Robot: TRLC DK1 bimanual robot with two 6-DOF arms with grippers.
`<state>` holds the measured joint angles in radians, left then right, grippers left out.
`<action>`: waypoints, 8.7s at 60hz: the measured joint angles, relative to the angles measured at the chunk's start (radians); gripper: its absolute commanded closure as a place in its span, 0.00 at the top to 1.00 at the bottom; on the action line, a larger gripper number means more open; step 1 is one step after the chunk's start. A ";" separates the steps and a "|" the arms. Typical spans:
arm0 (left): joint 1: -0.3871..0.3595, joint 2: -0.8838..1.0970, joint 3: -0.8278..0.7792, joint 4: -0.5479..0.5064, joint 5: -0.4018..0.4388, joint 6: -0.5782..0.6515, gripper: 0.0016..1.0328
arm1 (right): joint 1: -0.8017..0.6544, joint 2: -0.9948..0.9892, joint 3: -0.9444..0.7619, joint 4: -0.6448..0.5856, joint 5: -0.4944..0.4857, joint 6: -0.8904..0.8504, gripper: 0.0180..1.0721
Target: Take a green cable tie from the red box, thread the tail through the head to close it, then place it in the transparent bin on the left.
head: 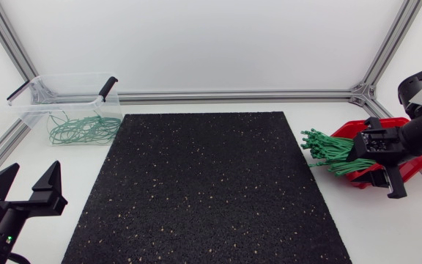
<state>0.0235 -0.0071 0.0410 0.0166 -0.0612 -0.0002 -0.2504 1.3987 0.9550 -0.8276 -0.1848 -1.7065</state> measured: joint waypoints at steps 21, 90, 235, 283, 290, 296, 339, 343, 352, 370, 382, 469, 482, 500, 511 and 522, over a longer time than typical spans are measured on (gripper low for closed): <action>0.000 0.000 0.000 0.000 0.000 0.000 0.97 | 0.015 0.014 -0.035 0.076 0.010 0.000 0.42; 0.000 0.000 0.000 0.000 0.000 0.000 0.97 | 0.015 0.040 -0.060 0.145 0.025 0.000 0.06; 0.000 0.000 0.000 0.000 0.000 0.000 0.97 | -0.011 -0.104 -0.062 0.178 -0.056 -0.029 0.06; 0.000 0.000 0.000 -0.001 0.004 0.000 0.97 | -0.005 -0.142 -0.029 0.151 -0.126 0.067 0.06; 0.000 0.000 0.000 -0.001 0.004 0.000 0.97 | -0.005 -0.140 -0.029 0.151 -0.182 0.140 0.06; 0.000 0.000 0.000 -0.001 0.004 0.000 0.97 | -0.014 -0.114 0.000 0.140 -0.245 0.208 0.06; -0.008 0.000 0.000 0.000 0.011 -0.004 0.97 | 0.015 -0.207 0.427 -0.236 -0.470 0.625 0.06; -0.008 0.000 0.000 0.003 0.011 -0.003 0.96 | 0.065 -0.208 0.463 -0.279 -0.473 0.684 0.06; -0.008 0.000 0.000 0.002 0.011 -0.003 0.96 | 0.198 -0.208 0.505 -0.362 -0.474 0.785 0.06; -0.006 0.006 0.064 -0.046 0.011 -0.004 0.93 | 0.509 -0.208 0.503 -0.372 -0.477 0.994 0.06; -0.020 0.134 0.201 -0.080 0.011 -0.010 0.93 | 0.616 -0.198 0.485 -0.341 -0.489 1.123 0.06; -0.224 0.827 0.756 -0.563 0.657 0.031 0.89 | 0.549 0.107 0.402 -0.263 -1.076 1.367 0.06; -0.310 0.885 0.772 -0.558 0.689 0.036 0.95 | 0.546 0.103 0.365 -0.121 -1.009 1.439 0.06; -0.432 0.908 0.772 -0.445 0.677 0.063 0.95 | 0.676 0.026 0.256 0.225 -0.710 1.726 0.06; -0.552 0.954 0.772 -0.392 0.473 0.052 0.95 | 0.723 0.024 0.257 0.256 -0.575 1.844 0.06; -0.665 1.005 0.772 -0.324 0.309 0.026 0.95 | 0.738 0.036 0.274 0.269 -0.436 1.941 0.06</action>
<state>-0.6415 0.9977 0.8127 -0.3077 0.2478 0.0257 0.4873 1.4349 1.2289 -0.5587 -0.6212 0.2340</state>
